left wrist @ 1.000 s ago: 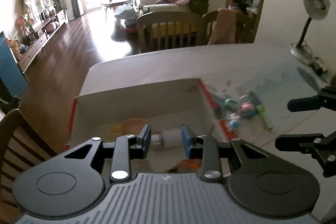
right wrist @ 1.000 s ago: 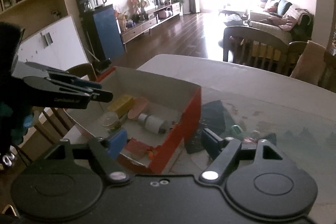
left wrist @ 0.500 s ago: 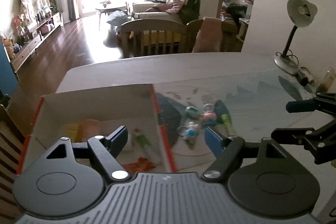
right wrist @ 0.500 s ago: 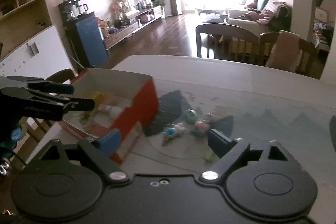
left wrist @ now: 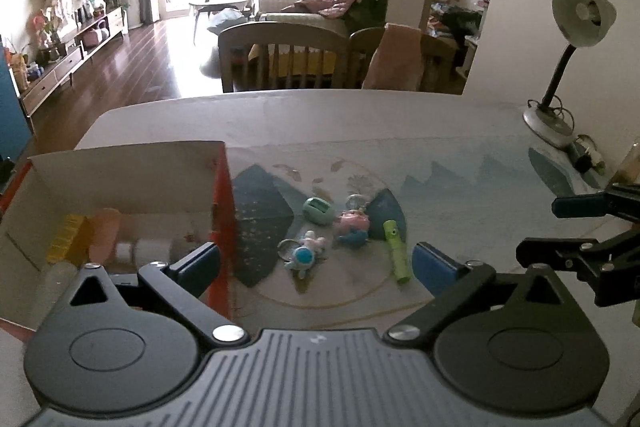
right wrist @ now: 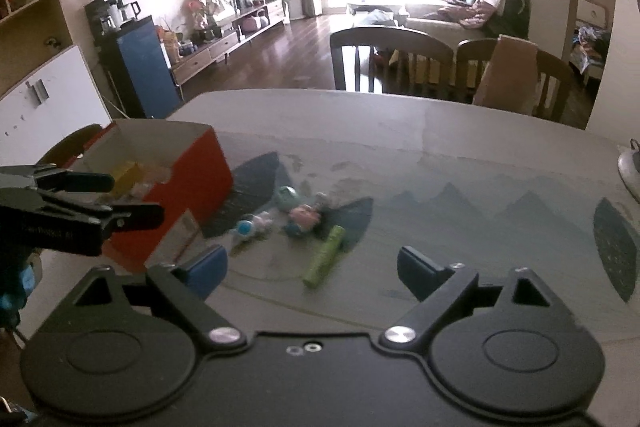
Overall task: Organize rigid objects
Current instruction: 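Move both open tools back over the toys and green glue stick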
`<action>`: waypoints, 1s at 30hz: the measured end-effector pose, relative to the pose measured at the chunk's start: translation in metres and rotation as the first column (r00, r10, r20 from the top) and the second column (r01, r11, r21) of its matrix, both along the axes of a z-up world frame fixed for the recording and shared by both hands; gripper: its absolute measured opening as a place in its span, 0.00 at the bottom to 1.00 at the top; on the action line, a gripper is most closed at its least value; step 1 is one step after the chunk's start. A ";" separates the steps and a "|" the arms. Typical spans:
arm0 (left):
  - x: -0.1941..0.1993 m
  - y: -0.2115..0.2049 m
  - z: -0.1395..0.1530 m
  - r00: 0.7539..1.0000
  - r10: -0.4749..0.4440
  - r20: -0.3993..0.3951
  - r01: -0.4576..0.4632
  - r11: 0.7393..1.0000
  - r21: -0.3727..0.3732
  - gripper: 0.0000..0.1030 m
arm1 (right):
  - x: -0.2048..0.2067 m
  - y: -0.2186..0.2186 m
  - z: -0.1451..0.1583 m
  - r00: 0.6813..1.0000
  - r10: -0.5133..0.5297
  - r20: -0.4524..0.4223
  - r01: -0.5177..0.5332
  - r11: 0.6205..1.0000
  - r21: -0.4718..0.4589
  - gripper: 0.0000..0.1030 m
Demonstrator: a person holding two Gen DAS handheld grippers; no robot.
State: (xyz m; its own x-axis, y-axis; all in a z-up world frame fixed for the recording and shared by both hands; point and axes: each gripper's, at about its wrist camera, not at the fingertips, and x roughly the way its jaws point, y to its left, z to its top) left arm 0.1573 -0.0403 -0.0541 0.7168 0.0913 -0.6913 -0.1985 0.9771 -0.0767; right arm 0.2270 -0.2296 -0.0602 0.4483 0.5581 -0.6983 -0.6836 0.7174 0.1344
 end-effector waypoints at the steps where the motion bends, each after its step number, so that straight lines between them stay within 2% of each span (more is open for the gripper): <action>1: 0.004 -0.003 -0.003 1.000 0.004 -0.009 -0.004 1.000 -0.007 0.99 | 0.003 -0.001 -0.003 1.000 0.001 0.000 -0.001 1.000 -0.009 0.89; 5: 0.024 -0.013 -0.020 0.998 0.021 -0.060 -0.023 0.999 -0.035 0.99 | 0.018 -0.005 -0.015 1.000 -0.015 -0.008 0.015 1.000 -0.028 0.89; 11: 0.039 -0.032 -0.033 0.998 0.049 -0.050 -0.047 0.998 0.037 0.99 | 0.045 -0.002 -0.024 0.999 -0.041 -0.027 0.040 0.998 -0.039 0.87; 17: 0.047 -0.037 -0.046 0.990 0.133 -0.047 -0.130 0.990 0.054 0.99 | 0.064 0.013 -0.037 0.997 -0.042 -0.069 0.038 0.998 -0.051 0.84; 21: 0.054 -0.049 -0.057 0.990 0.131 -0.046 -0.126 0.987 0.101 0.99 | 0.075 0.025 -0.048 0.995 -0.031 -0.094 0.024 0.997 -0.070 0.81; 28: 0.072 -0.047 -0.079 0.987 0.142 -0.078 -0.134 0.986 0.098 0.98 | 0.088 0.045 -0.068 0.991 -0.004 -0.134 -0.010 0.994 -0.111 0.77; 30: 0.077 -0.045 -0.084 0.985 0.149 -0.081 -0.141 0.985 0.104 0.95 | 0.091 0.050 -0.073 0.989 0.000 -0.149 -0.018 0.993 -0.120 0.74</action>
State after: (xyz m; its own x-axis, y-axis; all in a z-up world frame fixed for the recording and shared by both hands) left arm 0.2341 -0.0849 -0.1376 0.6279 0.2598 -0.7336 -0.3405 0.9393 0.0412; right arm 0.3185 -0.1799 -0.1331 0.3303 0.4687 -0.8193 -0.6689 0.7286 0.1472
